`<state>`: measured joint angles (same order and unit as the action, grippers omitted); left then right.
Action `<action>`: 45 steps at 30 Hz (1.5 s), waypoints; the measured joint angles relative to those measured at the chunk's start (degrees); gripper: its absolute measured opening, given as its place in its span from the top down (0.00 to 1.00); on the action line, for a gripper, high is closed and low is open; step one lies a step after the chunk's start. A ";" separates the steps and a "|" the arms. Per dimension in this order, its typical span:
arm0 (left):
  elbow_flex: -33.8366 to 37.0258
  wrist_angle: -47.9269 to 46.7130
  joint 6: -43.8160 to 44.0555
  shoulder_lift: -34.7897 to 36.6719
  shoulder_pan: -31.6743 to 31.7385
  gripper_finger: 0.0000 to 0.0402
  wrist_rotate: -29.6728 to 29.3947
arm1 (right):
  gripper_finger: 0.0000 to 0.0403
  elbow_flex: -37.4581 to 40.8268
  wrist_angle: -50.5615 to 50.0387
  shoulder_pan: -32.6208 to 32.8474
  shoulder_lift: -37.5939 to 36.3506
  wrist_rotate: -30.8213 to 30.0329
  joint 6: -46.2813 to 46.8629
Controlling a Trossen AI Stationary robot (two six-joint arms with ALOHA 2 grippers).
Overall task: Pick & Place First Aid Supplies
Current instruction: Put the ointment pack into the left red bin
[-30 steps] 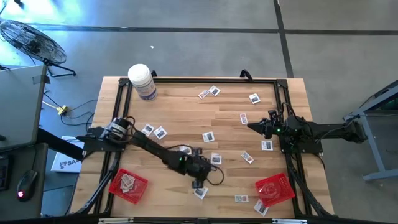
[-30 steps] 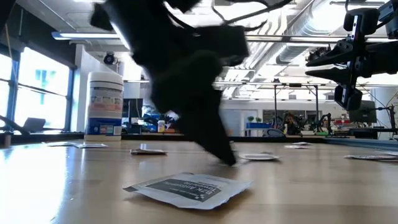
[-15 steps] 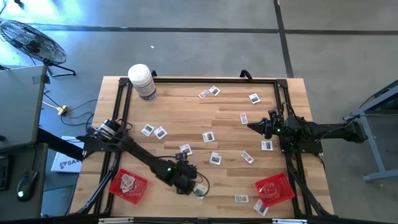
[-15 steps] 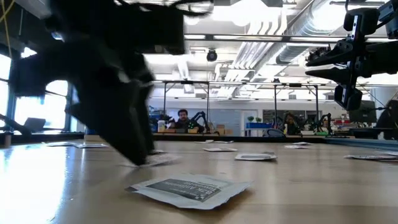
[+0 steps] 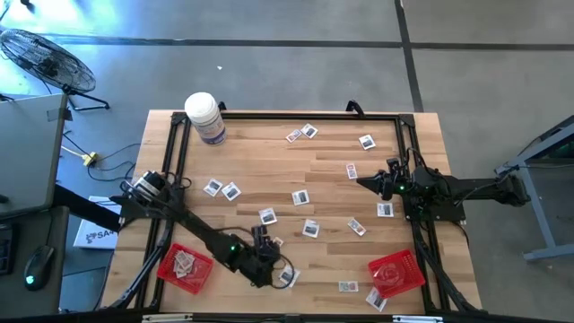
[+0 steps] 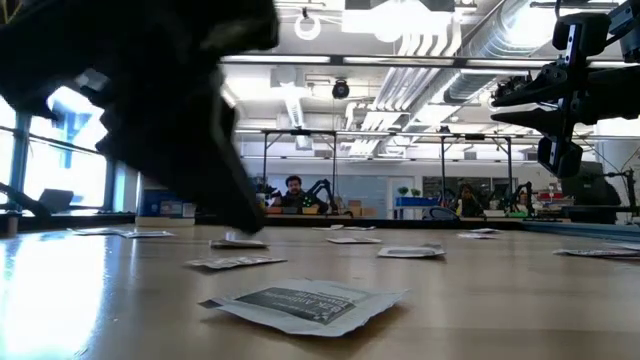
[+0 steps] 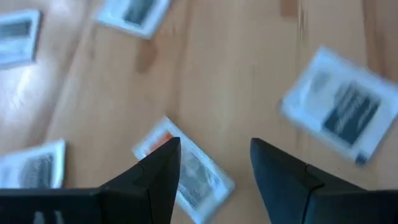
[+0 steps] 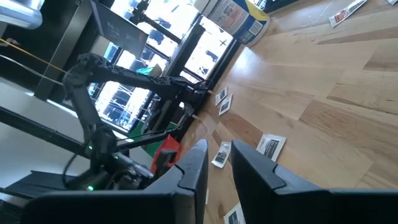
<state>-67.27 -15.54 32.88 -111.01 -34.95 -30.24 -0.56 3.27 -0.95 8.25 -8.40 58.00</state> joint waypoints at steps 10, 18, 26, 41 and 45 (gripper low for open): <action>-0.01 -1.16 1.18 -3.29 -3.79 0.53 -6.74 | 0.84 0.00 -0.09 0.00 0.00 0.02 0.00; -0.21 -2.94 6.32 -3.12 -1.93 0.53 -3.11 | 0.84 0.00 -0.22 0.02 0.02 0.03 0.00; -0.21 -3.74 -4.64 -2.71 -1.39 0.53 -1.47 | 0.84 -0.01 -0.36 0.02 0.02 0.07 0.00; -0.17 -5.85 -22.65 -0.38 4.70 0.66 14.56 | 0.84 -0.02 -0.09 0.00 0.04 0.00 0.00; -0.19 -6.95 -25.62 -0.38 5.06 0.66 15.13 | 0.84 0.00 -0.07 0.00 0.04 0.00 0.00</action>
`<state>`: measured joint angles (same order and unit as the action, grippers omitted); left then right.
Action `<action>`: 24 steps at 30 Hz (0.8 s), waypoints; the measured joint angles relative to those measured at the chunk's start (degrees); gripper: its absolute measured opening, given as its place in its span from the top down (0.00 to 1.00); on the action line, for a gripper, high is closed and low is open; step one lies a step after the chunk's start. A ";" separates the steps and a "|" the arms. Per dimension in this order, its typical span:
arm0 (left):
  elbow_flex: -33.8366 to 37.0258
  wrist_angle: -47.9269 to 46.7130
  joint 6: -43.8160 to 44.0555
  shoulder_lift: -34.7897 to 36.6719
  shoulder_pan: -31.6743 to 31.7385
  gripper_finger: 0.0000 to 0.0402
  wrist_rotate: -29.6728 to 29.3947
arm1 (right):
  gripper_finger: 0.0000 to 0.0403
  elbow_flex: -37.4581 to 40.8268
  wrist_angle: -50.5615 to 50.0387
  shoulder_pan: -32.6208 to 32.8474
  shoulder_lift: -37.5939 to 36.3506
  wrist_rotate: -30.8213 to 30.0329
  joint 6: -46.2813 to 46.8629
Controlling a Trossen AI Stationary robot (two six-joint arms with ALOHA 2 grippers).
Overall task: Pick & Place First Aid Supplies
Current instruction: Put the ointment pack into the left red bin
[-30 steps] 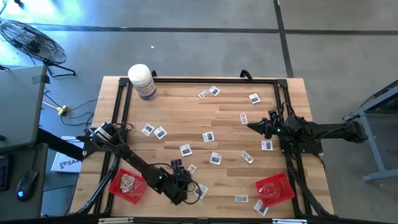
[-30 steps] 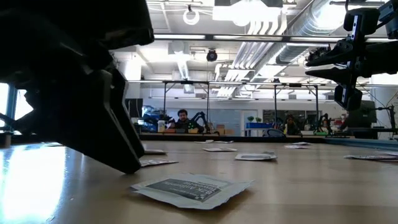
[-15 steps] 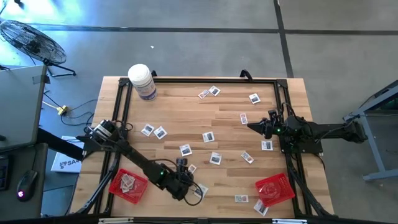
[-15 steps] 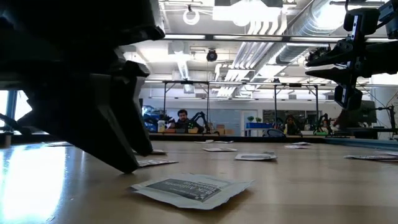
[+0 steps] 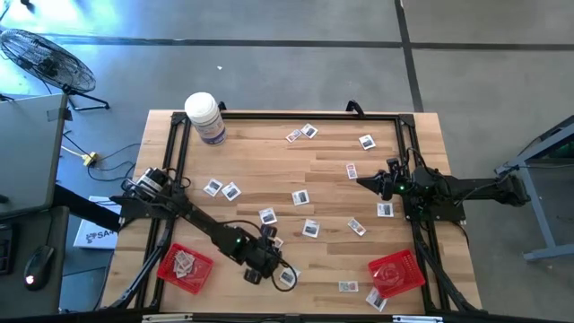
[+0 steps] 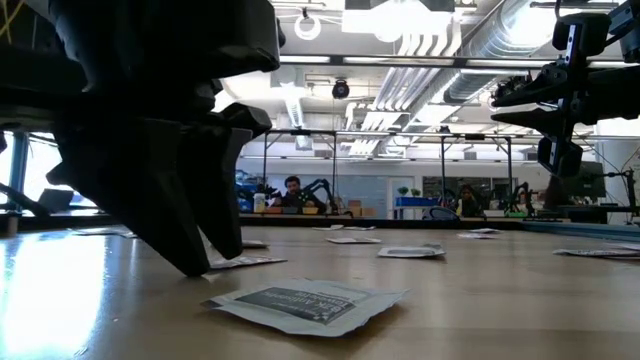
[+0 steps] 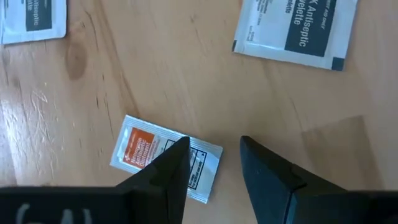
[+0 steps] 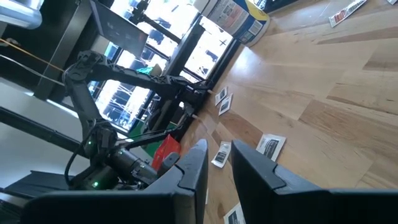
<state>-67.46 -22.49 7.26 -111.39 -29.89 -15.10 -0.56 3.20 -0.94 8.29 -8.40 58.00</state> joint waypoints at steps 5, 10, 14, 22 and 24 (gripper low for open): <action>0.13 -1.70 -2.84 1.00 0.72 0.66 1.55 | 0.84 -0.01 0.07 0.01 -0.01 0.02 0.00; 0.15 -1.95 -6.59 1.30 1.61 0.66 5.24 | 0.84 -0.01 0.12 -0.01 0.00 0.00 0.00; 0.19 -1.37 -8.60 1.30 2.88 0.66 5.86 | 0.84 0.00 0.24 -0.01 -0.04 -0.02 0.00; 0.20 0.86 -10.16 -0.69 4.62 0.76 8.54 | 0.84 0.00 0.28 0.01 -0.04 0.01 0.00; 0.18 0.99 -10.52 -0.78 4.64 0.82 9.21 | 0.84 0.00 0.39 0.01 -0.03 -0.01 0.00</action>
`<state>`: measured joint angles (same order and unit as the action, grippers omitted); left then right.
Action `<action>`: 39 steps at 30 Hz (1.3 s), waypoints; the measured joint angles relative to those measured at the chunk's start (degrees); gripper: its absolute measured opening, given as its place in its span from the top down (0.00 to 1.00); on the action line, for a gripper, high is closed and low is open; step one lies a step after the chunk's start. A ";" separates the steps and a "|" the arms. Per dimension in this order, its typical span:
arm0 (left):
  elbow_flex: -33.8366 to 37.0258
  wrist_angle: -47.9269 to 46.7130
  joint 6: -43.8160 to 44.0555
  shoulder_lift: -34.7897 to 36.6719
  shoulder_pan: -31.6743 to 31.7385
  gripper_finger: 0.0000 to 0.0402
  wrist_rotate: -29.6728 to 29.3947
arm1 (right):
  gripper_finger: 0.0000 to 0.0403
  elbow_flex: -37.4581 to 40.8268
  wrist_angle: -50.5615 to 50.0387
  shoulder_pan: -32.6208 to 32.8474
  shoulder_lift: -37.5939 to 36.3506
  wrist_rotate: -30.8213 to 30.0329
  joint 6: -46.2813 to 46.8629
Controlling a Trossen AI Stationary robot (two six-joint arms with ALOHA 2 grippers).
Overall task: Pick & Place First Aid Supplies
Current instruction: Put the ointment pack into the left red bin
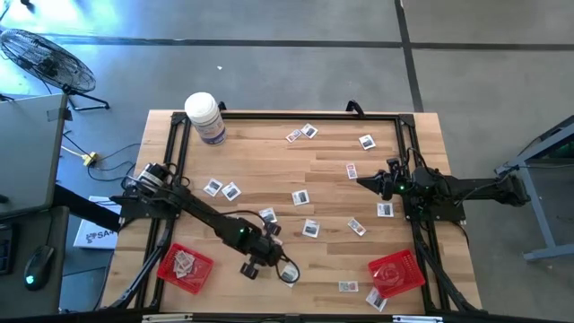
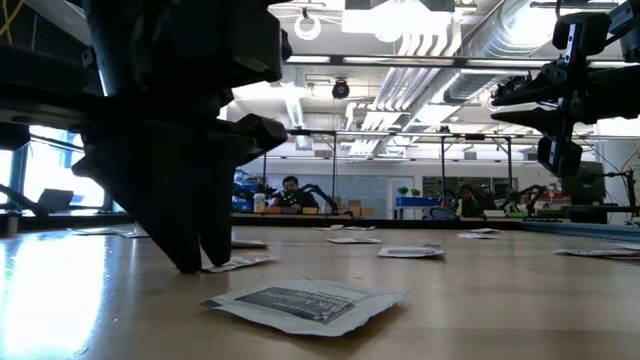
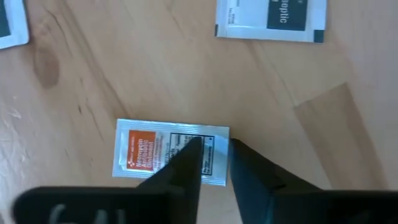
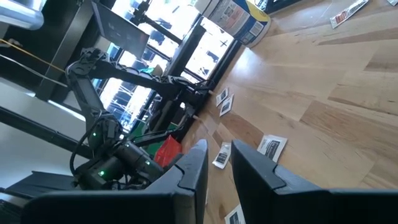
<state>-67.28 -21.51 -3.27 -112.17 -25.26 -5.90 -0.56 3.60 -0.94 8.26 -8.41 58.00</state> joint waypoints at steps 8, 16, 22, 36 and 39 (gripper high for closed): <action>-0.09 1.73 1.01 -1.04 0.15 0.99 -1.64 | 0.84 0.00 -0.21 0.01 -0.01 0.01 0.00; -0.09 2.08 3.57 -1.08 0.15 1.00 -3.54 | 0.84 0.00 -0.31 0.00 -0.01 0.03 0.00; -0.03 2.39 4.92 0.58 0.17 1.00 -2.99 | 0.84 -0.01 -0.31 -0.01 -0.01 0.03 0.00; 0.02 3.11 8.28 1.81 0.24 0.85 -3.37 | 0.84 0.00 -0.33 0.00 -0.01 0.03 0.00; 0.02 3.54 8.07 1.82 0.24 0.78 -3.58 | 0.84 -0.01 -0.34 -0.01 -0.01 0.03 0.00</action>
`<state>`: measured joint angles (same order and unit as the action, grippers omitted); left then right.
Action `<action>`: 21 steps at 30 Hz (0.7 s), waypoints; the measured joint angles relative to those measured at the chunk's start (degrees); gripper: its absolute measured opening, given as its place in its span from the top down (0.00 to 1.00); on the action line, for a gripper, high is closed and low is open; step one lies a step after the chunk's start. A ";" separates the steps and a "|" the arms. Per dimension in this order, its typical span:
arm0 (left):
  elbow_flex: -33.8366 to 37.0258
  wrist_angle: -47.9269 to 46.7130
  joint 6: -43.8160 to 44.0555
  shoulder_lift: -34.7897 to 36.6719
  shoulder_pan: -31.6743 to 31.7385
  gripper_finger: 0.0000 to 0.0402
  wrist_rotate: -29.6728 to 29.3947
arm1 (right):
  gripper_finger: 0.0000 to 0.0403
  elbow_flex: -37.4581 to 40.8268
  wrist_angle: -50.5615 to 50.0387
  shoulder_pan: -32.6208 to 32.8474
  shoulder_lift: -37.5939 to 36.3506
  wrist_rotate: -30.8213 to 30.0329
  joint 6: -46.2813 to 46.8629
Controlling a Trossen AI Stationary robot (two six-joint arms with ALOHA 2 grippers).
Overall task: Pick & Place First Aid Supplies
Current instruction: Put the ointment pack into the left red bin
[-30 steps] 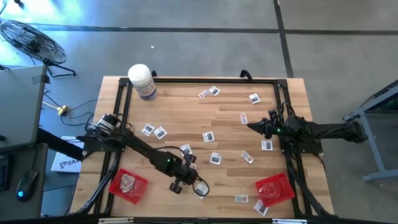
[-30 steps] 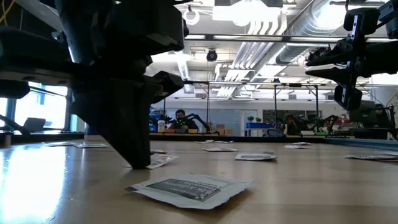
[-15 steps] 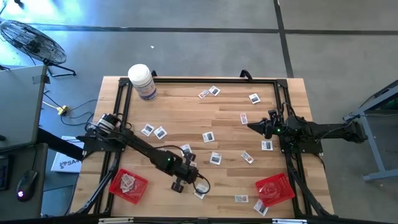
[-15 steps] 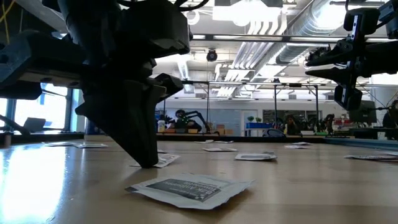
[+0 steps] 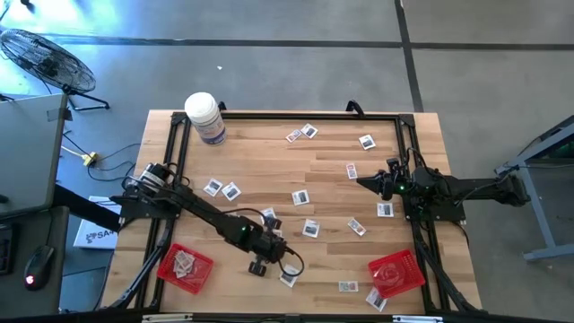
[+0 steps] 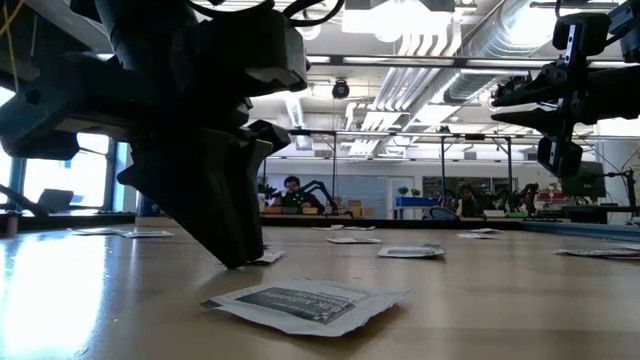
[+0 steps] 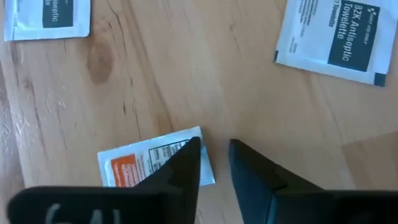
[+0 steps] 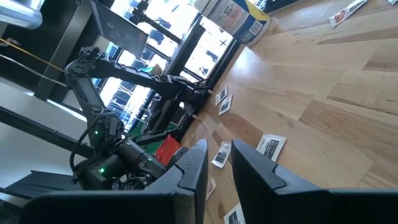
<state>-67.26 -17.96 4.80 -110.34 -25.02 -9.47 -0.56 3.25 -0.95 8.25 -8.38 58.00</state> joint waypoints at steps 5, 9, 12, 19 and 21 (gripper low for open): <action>0.00 1.95 0.03 0.04 0.00 0.76 -0.06 | 0.84 0.01 -0.01 -0.01 0.00 0.00 0.00; 0.00 3.05 0.44 0.04 -0.04 0.75 -1.79 | 0.84 0.01 -0.01 0.01 0.00 0.00 0.00; -0.01 3.67 2.03 0.06 0.21 0.75 -2.36 | 0.84 0.01 -0.01 0.01 0.00 0.00 0.00; 0.00 4.13 6.78 -0.87 0.68 0.75 -4.21 | 0.84 0.01 -0.03 -0.01 -0.02 0.02 0.00; -0.05 4.89 8.34 -1.70 0.63 0.75 -4.36 | 0.84 0.00 -0.01 0.00 -0.02 0.02 0.00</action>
<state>-67.31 -13.07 13.14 -112.05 -24.39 -13.83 -0.56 3.25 -0.95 8.23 -8.37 58.00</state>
